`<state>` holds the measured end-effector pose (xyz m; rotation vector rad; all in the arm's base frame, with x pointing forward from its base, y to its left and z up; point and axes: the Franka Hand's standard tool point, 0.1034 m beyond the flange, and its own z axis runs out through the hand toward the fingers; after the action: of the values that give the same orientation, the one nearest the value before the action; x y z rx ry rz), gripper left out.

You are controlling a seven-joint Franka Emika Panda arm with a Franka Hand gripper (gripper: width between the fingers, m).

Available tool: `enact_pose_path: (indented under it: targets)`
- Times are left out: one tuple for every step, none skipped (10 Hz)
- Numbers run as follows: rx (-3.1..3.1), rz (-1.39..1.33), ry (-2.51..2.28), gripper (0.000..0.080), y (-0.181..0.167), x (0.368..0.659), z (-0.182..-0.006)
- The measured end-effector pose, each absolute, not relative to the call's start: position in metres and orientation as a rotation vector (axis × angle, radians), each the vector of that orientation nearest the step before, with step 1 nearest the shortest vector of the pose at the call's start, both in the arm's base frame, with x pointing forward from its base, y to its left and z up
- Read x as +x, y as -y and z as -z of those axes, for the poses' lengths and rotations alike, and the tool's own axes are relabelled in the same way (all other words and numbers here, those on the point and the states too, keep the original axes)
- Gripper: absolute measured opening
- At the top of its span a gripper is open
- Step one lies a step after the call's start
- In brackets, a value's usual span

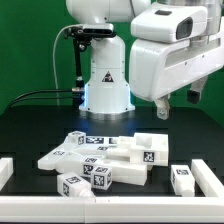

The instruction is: Assemble chair

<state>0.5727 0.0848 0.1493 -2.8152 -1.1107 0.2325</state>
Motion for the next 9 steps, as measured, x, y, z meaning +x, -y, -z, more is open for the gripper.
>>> enact_pose_path:
  targets:
    - [-2.809,-0.243,1.090,0.0649,-0.085,0.572,-0.150]
    - [-2.809,-0.244,1.090,0.0649,-0.085,0.572,-0.150]
    - [-2.809,-0.244,1.090,0.0649,-0.085,0.572,-0.150]
    - [-2.856,-0.214,1.014,0.0649,-0.087,0.576,-0.149]
    - [-2.914,-0.156,0.930,0.0649,-0.092,0.581,-0.146]
    - [-2.953,-0.102,0.846,0.0649,-0.097,0.582,-0.137]
    - [-2.977,-0.039,0.788,0.0649,-0.101,0.585,-0.132]
    - [-2.978,0.019,0.793,0.0649,-0.102,0.586,-0.130]
    - [-2.962,0.051,0.832,0.0649,-0.096,0.584,-0.129]
